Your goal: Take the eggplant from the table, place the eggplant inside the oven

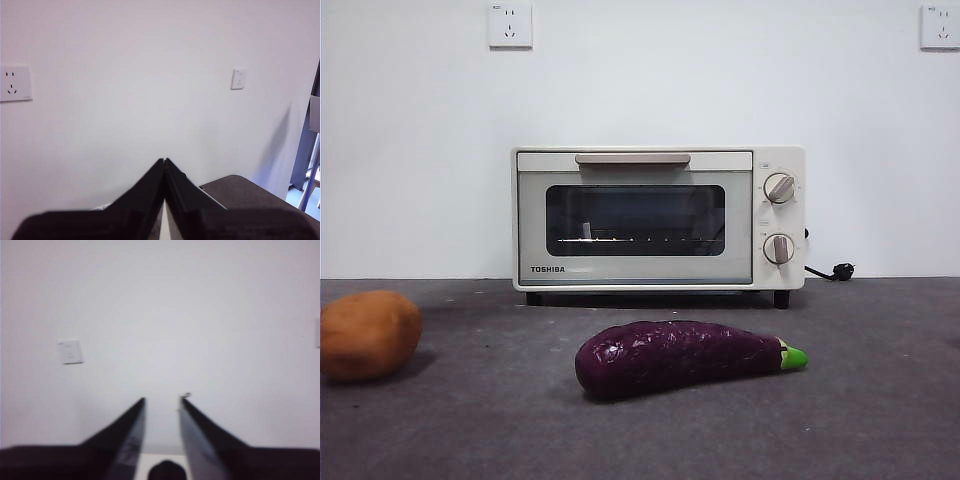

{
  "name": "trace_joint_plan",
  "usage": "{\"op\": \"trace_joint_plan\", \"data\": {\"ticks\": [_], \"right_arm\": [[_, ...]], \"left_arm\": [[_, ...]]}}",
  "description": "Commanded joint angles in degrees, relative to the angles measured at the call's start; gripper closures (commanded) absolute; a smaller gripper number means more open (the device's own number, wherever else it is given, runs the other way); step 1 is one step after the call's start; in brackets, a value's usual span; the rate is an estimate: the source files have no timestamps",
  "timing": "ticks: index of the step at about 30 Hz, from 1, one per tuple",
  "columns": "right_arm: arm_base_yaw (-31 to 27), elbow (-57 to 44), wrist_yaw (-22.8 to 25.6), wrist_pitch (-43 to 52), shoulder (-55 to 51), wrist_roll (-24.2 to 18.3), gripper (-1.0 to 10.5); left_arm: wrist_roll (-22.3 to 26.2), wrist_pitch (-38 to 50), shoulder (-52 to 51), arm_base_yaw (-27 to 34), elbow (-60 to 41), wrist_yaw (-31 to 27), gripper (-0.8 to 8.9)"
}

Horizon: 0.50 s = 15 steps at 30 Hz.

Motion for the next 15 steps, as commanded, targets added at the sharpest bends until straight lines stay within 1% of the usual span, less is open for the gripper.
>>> {"op": "trace_joint_plan", "data": {"ticks": [1, 5, 8, 11, 13, 15], "right_arm": [[0.04, 0.33, -0.92, 0.28, 0.09, 0.59, 5.6], [0.04, 0.33, -0.87, 0.26, 0.31, 1.73, 4.0], [0.04, 0.33, -1.29, -0.22, 0.52, 2.38, 3.7], [0.04, 0.33, -3.06, -1.25, 0.85, 2.38, 3.7], [0.04, 0.33, -3.63, -2.08, 1.14, 2.38, 3.1], [0.04, 0.33, -4.42, -2.91, 1.31, 2.38, 3.1]], "left_arm": [[0.26, 0.00, 0.37, -0.70, 0.15, 0.26, 8.19], [1.53, 0.00, 1.03, -1.66, 0.15, 0.24, 8.19], [2.23, 0.02, 1.70, -2.40, 0.15, 0.24, 8.19], [2.89, 0.02, 2.62, -3.15, 0.15, 0.24, 8.19], [2.93, 0.00, 3.45, -3.58, 0.15, 0.24, 8.19], [3.34, 0.00, 4.55, -4.00, 0.15, 0.24, 8.19]]}}
